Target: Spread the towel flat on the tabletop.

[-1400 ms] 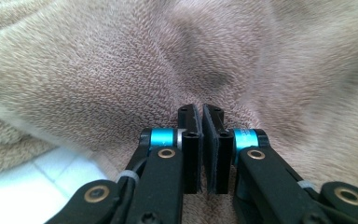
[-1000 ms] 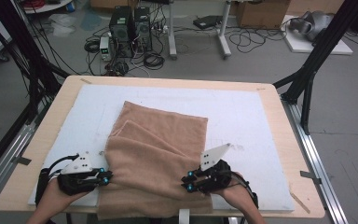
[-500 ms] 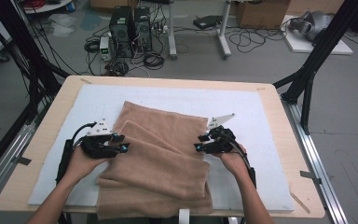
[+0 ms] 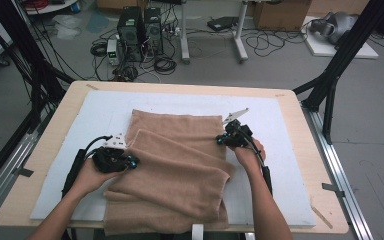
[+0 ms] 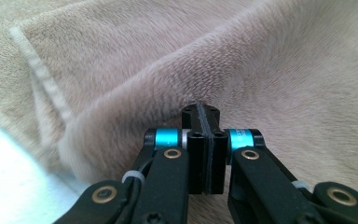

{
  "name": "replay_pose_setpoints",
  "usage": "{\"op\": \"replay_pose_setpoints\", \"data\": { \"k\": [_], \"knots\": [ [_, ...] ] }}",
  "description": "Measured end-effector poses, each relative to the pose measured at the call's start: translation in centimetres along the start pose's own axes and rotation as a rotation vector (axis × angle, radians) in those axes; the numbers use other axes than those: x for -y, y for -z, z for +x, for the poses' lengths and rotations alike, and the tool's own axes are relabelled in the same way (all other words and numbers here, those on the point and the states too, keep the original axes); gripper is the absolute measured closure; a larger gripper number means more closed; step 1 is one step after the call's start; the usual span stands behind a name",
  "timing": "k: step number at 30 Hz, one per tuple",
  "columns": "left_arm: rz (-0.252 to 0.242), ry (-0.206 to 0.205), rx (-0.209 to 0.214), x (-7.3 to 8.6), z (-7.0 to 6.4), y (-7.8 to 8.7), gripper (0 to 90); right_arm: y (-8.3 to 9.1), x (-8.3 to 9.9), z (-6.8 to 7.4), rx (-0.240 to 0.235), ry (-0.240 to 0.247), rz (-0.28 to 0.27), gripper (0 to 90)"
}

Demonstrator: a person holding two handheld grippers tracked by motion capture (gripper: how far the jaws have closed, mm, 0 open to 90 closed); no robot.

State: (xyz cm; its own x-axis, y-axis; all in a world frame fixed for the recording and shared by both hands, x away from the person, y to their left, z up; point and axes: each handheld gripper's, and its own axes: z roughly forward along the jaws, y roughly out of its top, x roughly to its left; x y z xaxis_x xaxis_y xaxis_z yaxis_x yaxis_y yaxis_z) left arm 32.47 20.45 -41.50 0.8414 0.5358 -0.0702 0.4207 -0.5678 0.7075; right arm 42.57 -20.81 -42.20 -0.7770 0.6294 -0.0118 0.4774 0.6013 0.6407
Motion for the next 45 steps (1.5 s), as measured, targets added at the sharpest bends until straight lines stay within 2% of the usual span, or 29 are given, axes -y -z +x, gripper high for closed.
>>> {"op": "replay_pose_setpoints", "data": {
  "k": [1,4,5,6,7,8,10,11,13,14,16,18,21,24,27,29,30,31,32,34,37,40,43,45],
  "knots": [
    [-0.005,0.000,0.004,0.1,-0.3,0.0,89.5,0.0,-0.2,-0.5,0.034,-0.018,-0.007,88.4],
    [-0.007,-0.004,0.042,0.2,-0.7,0.3,89.6,0.0,-0.3,-1.9,0.087,-0.050,-0.025,87.3],
    [-0.014,-0.007,0.057,0.3,-0.8,0.5,89.5,0.0,-0.2,-2.3,0.070,-0.065,-0.035,86.2],
    [-0.030,-0.007,0.055,0.4,-0.9,0.9,89.1,0.3,-0.1,-2.4,0.070,-0.071,-0.043,79.9],
    [-0.049,0.004,0.052,0.3,-0.8,1.2,85.7,0.6,0.0,-2.4,0.055,-0.080,-0.059,77.5],
    [-0.083,0.018,0.056,0.2,-0.5,1.6,81.4,1.0,0.1,-2.3,0.011,-0.085,-0.075,74.6],
    [-0.113,0.027,0.016,-0.1,-0.2,2.0,74.3,2.0,0.2,-1.4,-0.013,-0.053,-0.091,72.0],
    [-0.132,0.037,-0.005,-0.3,0.1,2.1,71.2,2.5,0.3,-0.9,-0.044,-0.042,-0.113,70.6],
    [-0.146,0.037,-0.075,-0.6,0.4,2.0,59.3,3.4,0.6,0.3,-0.092,-0.020,-0.126,66.4],
    [-0.139,0.034,-0.103,-0.6,0.5,1.8,53.6,3.9,0.8,1.0,-0.102,-0.005,-0.134,66.3],
    [-0.106,0.031,-0.108,-0.7,0.7,1.2,51.2,4.7,1.4,2.6,-0.147,0.037,-0.150,63.5],
    [-0.055,0.029,-0.113,-0.6,0.9,0.4,50.0,5.3,2.1,4.6,-0.198,0.095,-0.134,62.5],
    [0.012,0.033,-0.115,-0.5,1.1,-0.8,54.1,5.4,3.2,7.0,-0.265,0.135,-0.135,60.0],
    [0.096,0.025,-0.106,-0.2,1.1,-2.1,60.8,4.8,4.1,8.4,-0.307,0.154,-0.102,57.2],
    [0.089,0.009,-0.104,-0.3,0.9,-2.3,69.5,3.6,4.7,9.1,-0.305,0.176,-0.051,57.1],
    [0.088,-0.013,-0.095,-0.3,0.6,-2.3,80.8,2.3,5.0,9.5,-0.290,0.203,-0.009,68.1],
    [0.094,-0.025,-0.100,-0.4,0.5,-2.3,83.6,2.3,5.1,9.5,-0.284,0.210,-0.041,83.2],
    [0.093,-0.037,-0.102,-0.4,0.3,-2.2,84.7,2.2,5.0,9.3,-0.319,0.200,-0.041,85.9],
    [0.077,-0.030,-0.102,-0.4,0.2,-2.1,85.3,2.3,4.8,9.3,-0.322,0.208,-0.030,86.4],
    [0.042,-0.025,-0.107,-0.6,0.4,-1.4,85.6,2.8,4.3,9.2,-0.284,0.215,-0.040,86.5],
    [-0.068,0.024,-0.124,-1.0,0.8,-0.2,85.7,3.8,3.1,8.3,-0.217,0.223,-0.059,86.5],
    [-0.157,0.062,-0.174,-1.5,1.1,0.3,85.7,4.5,1.7,7.1,-0.156,0.211,-0.090,86.2],
    [-0.164,0.075,-0.243,-1.9,1.4,-1.0,85.5,4.1,0.4,5.2,-0.084,0.179,-0.105,85.7],
    [-0.148,0.105,-0.256,-2.0,1.8,-2.0,84.5,3.1,0.0,4.3,-0.046,0.157,-0.098,85.1]
  ]
}}
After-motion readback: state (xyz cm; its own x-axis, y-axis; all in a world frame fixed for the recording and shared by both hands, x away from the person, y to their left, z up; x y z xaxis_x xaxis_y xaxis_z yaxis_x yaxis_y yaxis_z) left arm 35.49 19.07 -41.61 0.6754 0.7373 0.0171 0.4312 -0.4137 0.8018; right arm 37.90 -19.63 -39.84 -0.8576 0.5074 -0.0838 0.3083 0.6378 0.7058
